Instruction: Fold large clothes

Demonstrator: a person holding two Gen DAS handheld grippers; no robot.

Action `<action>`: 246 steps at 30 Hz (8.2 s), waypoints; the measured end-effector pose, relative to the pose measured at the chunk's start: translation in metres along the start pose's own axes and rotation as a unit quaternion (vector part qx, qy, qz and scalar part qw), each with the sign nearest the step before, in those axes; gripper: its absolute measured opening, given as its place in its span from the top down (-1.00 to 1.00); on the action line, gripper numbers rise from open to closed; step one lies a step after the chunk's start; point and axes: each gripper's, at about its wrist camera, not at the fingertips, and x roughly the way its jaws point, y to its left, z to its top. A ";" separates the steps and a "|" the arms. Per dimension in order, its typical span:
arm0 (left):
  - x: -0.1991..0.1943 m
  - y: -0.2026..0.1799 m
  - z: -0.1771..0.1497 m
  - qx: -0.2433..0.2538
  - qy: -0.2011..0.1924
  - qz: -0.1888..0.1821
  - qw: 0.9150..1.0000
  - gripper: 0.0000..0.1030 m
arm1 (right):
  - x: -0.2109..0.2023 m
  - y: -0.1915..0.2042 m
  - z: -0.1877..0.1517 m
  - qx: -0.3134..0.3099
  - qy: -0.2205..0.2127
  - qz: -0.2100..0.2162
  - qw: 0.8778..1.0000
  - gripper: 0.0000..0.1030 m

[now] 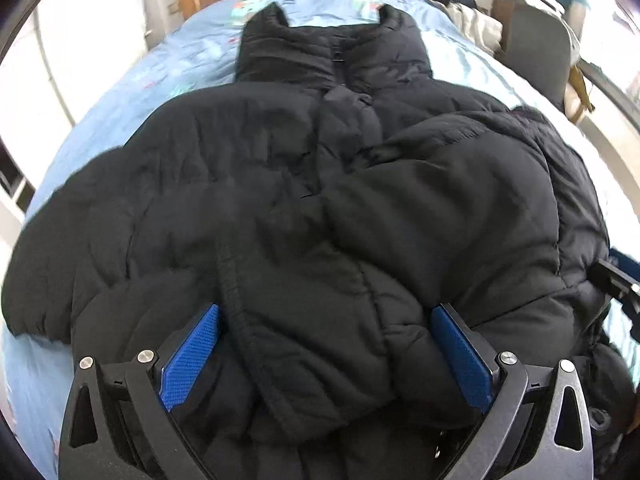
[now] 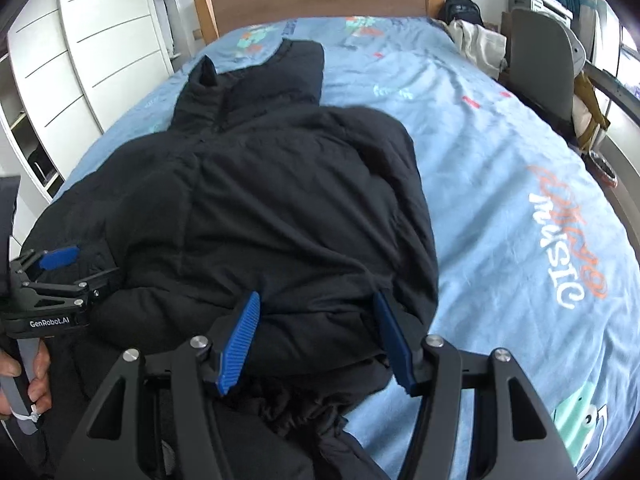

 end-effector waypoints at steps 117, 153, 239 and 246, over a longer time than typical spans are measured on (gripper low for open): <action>-0.090 0.429 -0.049 -0.470 -0.154 -0.200 0.846 0.75 | -0.135 0.051 -0.069 0.115 -0.017 -0.055 0.992 -0.12; -0.052 0.112 0.005 -0.178 -0.008 -0.231 0.957 0.40 | -0.200 -0.050 -0.119 0.217 -0.069 -0.073 0.971 -0.12; -0.034 0.133 -0.034 0.018 -0.080 -0.015 0.997 -0.04 | 0.008 0.192 -0.004 -0.112 0.024 0.049 0.992 -0.13; -0.036 0.129 -0.035 0.021 -0.077 0.000 0.997 -0.04 | 0.003 0.183 -0.009 -0.104 0.028 0.047 0.993 -0.13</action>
